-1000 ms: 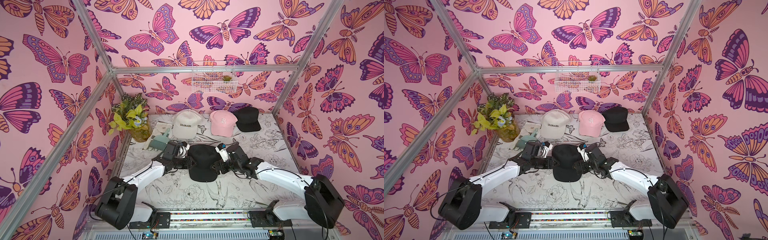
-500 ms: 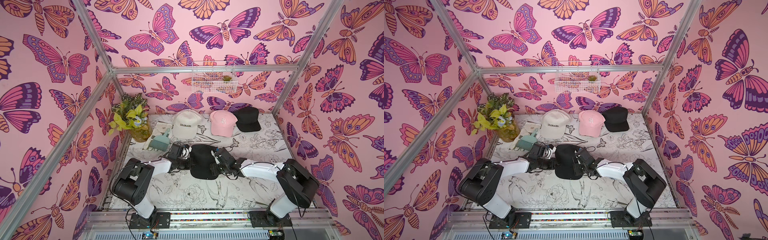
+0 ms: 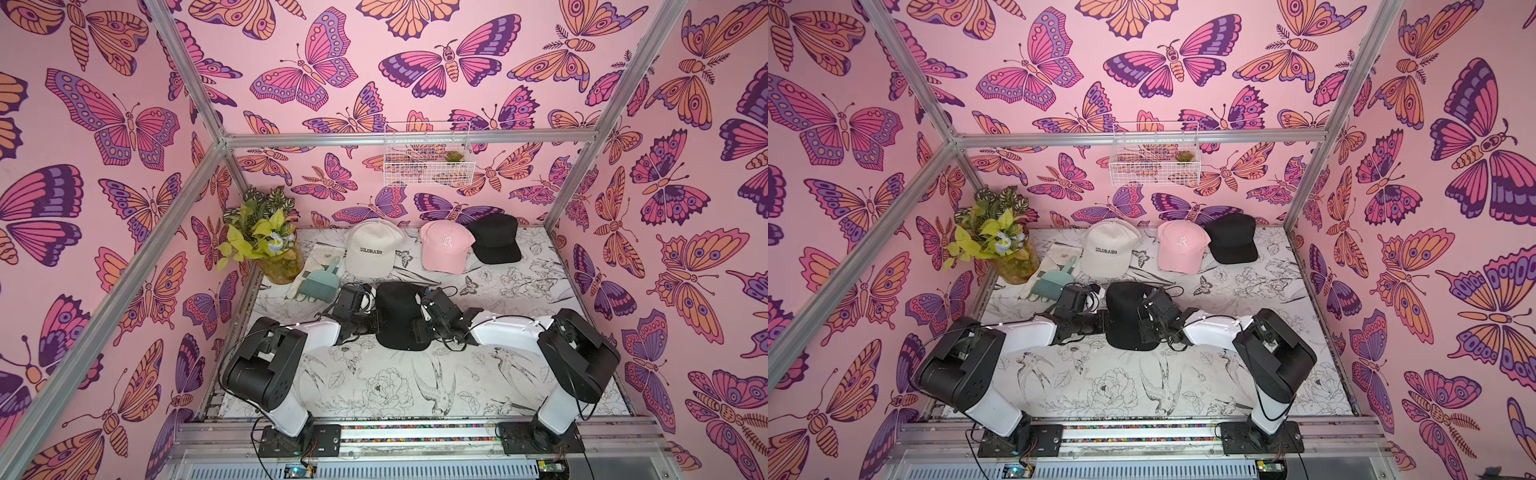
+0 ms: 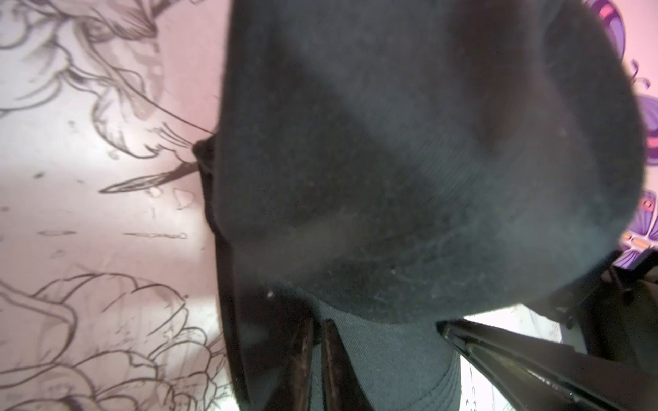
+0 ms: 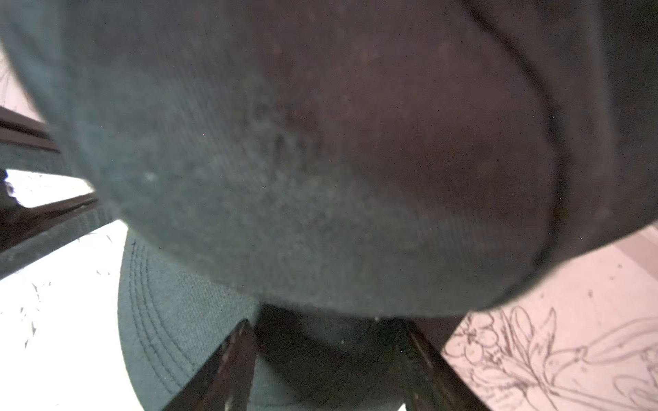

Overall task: Stack the baseball caps by color
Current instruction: Place the baseball cap on the baseball cap.

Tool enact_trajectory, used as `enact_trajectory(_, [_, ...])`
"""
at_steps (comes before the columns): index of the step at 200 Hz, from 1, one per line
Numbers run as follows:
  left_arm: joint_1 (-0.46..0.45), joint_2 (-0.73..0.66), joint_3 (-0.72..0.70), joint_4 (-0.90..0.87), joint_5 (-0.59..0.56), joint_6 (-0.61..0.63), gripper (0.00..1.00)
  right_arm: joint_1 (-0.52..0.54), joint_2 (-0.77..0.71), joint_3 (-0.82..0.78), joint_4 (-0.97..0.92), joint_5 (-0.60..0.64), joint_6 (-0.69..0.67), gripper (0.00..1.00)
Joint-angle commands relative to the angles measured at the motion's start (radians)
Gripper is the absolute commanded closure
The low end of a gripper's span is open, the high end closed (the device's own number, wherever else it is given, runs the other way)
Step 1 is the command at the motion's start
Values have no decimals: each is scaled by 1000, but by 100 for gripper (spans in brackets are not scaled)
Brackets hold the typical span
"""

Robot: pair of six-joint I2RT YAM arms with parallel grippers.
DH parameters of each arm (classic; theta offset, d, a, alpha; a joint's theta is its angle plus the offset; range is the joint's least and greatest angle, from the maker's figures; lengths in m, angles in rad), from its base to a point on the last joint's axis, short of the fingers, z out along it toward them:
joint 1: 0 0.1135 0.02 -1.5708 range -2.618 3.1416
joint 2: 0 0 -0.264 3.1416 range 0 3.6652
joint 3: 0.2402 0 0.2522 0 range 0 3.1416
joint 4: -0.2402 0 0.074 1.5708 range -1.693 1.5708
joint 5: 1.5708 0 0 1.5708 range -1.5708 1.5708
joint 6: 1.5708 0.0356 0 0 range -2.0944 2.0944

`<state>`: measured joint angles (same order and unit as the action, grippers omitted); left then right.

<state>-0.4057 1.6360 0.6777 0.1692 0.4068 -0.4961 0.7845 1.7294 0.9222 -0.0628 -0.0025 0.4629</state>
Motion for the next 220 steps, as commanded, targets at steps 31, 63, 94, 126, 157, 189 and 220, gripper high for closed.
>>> enact_trajectory(31, [22,-32,-70,-96,-96,-58,82,-48,-39,-12,52,-60,-37,31])
enact_trajectory(63, [57,-100,-52,-98,-59,-74,74,-101,-177,-65,83,-61,-20,18])
enact_trajectory(94, [81,-149,-28,-97,-12,-100,64,-180,-313,-124,124,5,49,6])
enact_trajectory(126, [91,-196,-19,-97,-46,-146,49,-376,-363,-172,199,-21,155,1])
enact_trajectory(157, [99,-266,-43,-90,-143,-208,19,-605,-326,-196,330,-124,352,0])
enact_trajectory(189, [111,-338,-76,-74,-191,-227,0,-770,-235,-188,434,-180,570,2])
enact_trajectory(220, [117,-352,-83,-75,-169,-234,0,-855,-90,-146,554,-232,668,7])
